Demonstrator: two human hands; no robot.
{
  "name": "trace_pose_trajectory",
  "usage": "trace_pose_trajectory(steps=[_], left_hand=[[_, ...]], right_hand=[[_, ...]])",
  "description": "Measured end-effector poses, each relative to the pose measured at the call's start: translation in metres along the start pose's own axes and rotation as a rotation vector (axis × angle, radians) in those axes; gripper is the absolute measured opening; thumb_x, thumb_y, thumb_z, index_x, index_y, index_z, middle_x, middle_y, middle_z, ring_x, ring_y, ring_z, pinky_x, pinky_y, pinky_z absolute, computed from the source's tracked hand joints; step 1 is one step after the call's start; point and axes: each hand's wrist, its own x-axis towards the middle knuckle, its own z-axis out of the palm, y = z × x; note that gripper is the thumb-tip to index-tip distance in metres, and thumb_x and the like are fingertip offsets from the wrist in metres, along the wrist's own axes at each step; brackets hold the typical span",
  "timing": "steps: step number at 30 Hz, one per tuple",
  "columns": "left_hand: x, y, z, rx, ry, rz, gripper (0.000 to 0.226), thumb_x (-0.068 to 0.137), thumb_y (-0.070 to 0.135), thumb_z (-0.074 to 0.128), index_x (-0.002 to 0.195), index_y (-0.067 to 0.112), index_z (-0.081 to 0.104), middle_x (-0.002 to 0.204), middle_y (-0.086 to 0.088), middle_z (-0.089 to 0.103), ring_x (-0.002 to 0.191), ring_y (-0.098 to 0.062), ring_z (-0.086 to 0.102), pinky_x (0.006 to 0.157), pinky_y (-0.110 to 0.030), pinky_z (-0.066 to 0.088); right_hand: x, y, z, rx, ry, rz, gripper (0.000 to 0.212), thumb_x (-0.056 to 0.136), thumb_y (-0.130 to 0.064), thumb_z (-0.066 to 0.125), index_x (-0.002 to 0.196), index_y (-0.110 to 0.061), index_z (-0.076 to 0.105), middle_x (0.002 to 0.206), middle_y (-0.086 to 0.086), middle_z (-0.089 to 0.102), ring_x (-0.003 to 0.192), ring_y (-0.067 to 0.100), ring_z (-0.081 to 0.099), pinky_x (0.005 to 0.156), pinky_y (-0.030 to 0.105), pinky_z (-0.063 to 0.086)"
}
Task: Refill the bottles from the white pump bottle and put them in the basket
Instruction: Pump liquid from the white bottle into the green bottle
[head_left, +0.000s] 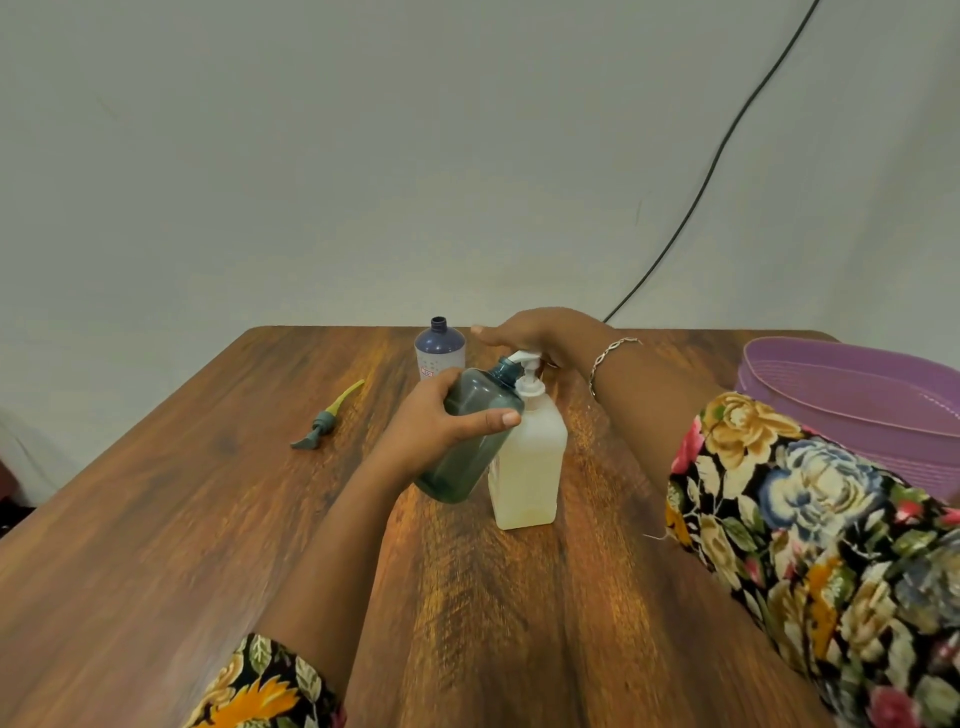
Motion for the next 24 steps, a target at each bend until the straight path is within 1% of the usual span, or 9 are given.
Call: trace_pose_trajectory(steps=[2, 5, 9, 10, 12, 14, 16, 20, 24], left_hand=[[0.001, 0.0, -0.001, 0.004, -0.002, -0.008, 0.071, 0.059, 0.053, 0.072, 0.117, 0.019, 0.049, 0.108, 0.003, 0.057, 0.098, -0.017, 0.057, 0.073, -0.019, 0.047], [0.003, -0.001, 0.001, 0.031, -0.025, -0.015, 0.064, 0.063, 0.052, 0.077, 0.112, 0.023, 0.048, 0.1, 0.009, 0.057, 0.091, -0.01, 0.056, 0.07, -0.017, 0.044], [0.002, -0.007, 0.001, 0.053, -0.025, -0.019, 0.08, 0.044, 0.068, 0.064, 0.108, 0.022, 0.052, 0.1, 0.008, 0.058, 0.091, -0.011, 0.057, 0.074, -0.021, 0.048], [0.002, -0.009, 0.001, 0.06, -0.026, -0.02, 0.081, 0.044, 0.069, 0.065, 0.109, 0.022, 0.052, 0.1, 0.007, 0.058, 0.091, -0.011, 0.057, 0.073, -0.021, 0.048], [0.002, -0.009, 0.001, 0.066, -0.028, -0.018, 0.076, 0.051, 0.063, 0.076, 0.11, 0.021, 0.052, 0.099, 0.008, 0.058, 0.09, -0.011, 0.057, 0.069, -0.018, 0.044], [0.004, -0.005, 0.0, 0.055, -0.019, -0.01, 0.071, 0.057, 0.058, 0.076, 0.113, 0.02, 0.052, 0.101, 0.008, 0.059, 0.092, -0.011, 0.057, 0.069, -0.018, 0.043], [0.006, 0.0, -0.002, 0.047, -0.007, 0.004, 0.068, 0.057, 0.055, 0.069, 0.114, 0.019, 0.052, 0.1, 0.009, 0.059, 0.089, -0.008, 0.057, 0.069, -0.018, 0.043], [0.003, 0.002, -0.002, 0.042, -0.021, 0.007, 0.068, 0.055, 0.054, 0.063, 0.114, 0.021, 0.05, 0.099, 0.011, 0.057, 0.089, -0.007, 0.056, 0.07, -0.018, 0.044], [0.005, -0.005, -0.001, 0.055, -0.022, 0.008, 0.071, 0.058, 0.058, 0.076, 0.113, 0.02, 0.053, 0.101, 0.007, 0.06, 0.09, -0.009, 0.058, 0.069, -0.017, 0.044]], right_hand=[[0.003, 0.0, 0.004, -0.027, -0.002, -0.012, 0.054, 0.101, -0.042, 0.033, 0.134, 0.0, 0.04, 0.132, 0.021, 0.048, 0.114, 0.034, 0.051, 0.085, 0.037, 0.041], [0.009, 0.003, 0.008, -0.126, 0.029, -0.011, 0.03, 0.101, -0.027, 0.036, 0.111, -0.002, 0.05, 0.1, 0.016, 0.056, 0.077, 0.024, 0.053, 0.07, 0.031, 0.043], [0.012, 0.006, 0.012, -0.318, 0.066, 0.008, 0.035, 0.101, -0.021, 0.035, 0.075, -0.003, 0.049, 0.077, 0.011, 0.05, 0.06, 0.019, 0.047, 0.055, 0.028, 0.04], [0.012, 0.006, 0.013, -0.312, 0.064, 0.004, 0.033, 0.101, -0.021, 0.035, 0.076, -0.003, 0.048, 0.077, 0.012, 0.05, 0.059, 0.018, 0.045, 0.056, 0.028, 0.04], [0.011, 0.005, 0.01, -0.199, 0.013, 0.003, 0.027, 0.101, -0.025, 0.036, 0.093, -0.002, 0.049, 0.084, 0.014, 0.052, 0.062, 0.019, 0.045, 0.062, 0.029, 0.04], [0.009, 0.003, 0.006, -0.077, -0.055, 0.007, 0.037, 0.1, -0.034, 0.038, 0.115, -0.002, 0.05, 0.103, 0.017, 0.057, 0.071, 0.02, 0.049, 0.062, 0.028, 0.041], [0.013, 0.001, 0.001, -0.02, -0.078, 0.009, 0.046, 0.098, -0.039, 0.041, 0.124, -0.001, 0.049, 0.106, 0.015, 0.057, 0.077, 0.021, 0.052, 0.06, 0.029, 0.041], [0.016, 0.001, 0.004, -0.068, -0.083, -0.029, 0.038, 0.098, -0.033, 0.043, 0.121, -0.003, 0.052, 0.108, 0.009, 0.058, 0.086, 0.021, 0.056, 0.06, 0.027, 0.04], [0.017, 0.005, 0.008, -0.209, -0.025, -0.069, 0.022, 0.098, -0.022, 0.042, 0.105, -0.005, 0.055, 0.08, 0.008, 0.05, 0.064, 0.016, 0.047, 0.054, 0.025, 0.039]])
